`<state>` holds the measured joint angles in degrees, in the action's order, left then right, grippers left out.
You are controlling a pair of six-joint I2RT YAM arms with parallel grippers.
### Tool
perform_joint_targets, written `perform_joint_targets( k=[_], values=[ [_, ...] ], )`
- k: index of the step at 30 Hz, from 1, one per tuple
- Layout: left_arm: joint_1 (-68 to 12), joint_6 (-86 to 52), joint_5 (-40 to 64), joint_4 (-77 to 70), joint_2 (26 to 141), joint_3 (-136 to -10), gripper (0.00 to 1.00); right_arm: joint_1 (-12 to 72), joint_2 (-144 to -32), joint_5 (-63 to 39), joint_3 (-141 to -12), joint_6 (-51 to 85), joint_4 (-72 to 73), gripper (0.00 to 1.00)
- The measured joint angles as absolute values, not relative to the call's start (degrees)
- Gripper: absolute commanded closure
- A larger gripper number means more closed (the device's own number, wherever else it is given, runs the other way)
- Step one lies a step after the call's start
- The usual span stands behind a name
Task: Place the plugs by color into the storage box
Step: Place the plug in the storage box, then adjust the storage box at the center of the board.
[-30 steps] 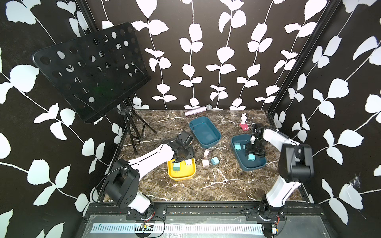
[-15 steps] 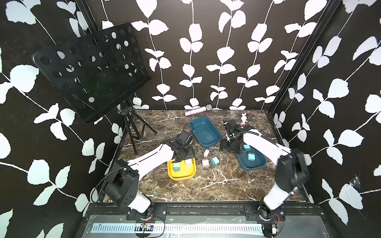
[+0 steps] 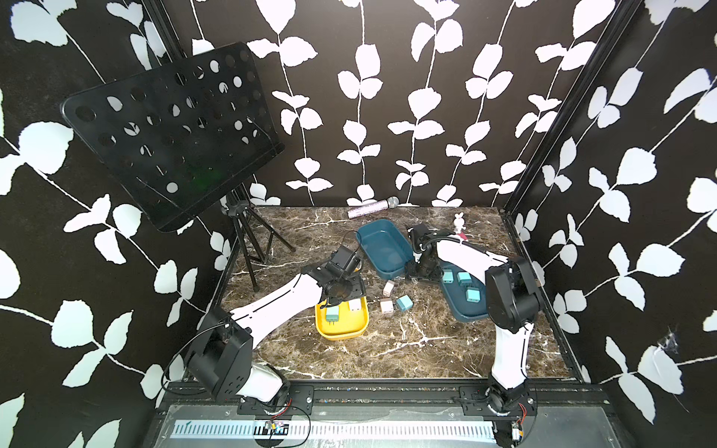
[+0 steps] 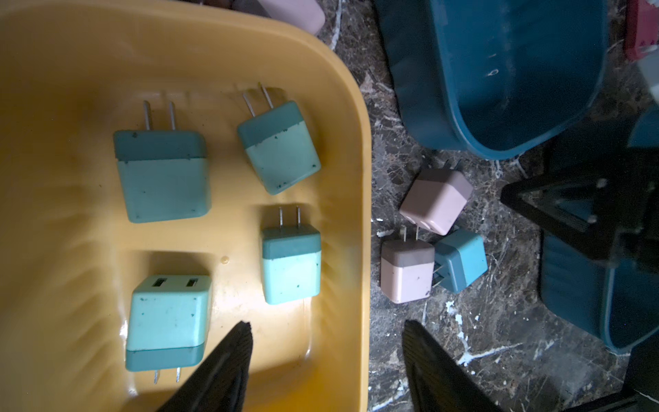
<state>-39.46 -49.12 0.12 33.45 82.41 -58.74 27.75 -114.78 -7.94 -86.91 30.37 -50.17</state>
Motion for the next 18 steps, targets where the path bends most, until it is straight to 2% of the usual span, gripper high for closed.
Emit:
perform_joint_targets(
  k=[12, 18],
  values=[
    [-39.5, -49.1, 0.1, 33.5, 82.4, -58.7, 0.31, 32.3, -118.1, -3.5, -85.6, 26.3, -49.9, 0.31],
    [-39.5, -49.4, 0.1, 33.4, 82.1, -58.2, 0.32, 32.5, -113.5, -1.9, -78.8, 25.2, -48.7, 0.31]
  ],
)
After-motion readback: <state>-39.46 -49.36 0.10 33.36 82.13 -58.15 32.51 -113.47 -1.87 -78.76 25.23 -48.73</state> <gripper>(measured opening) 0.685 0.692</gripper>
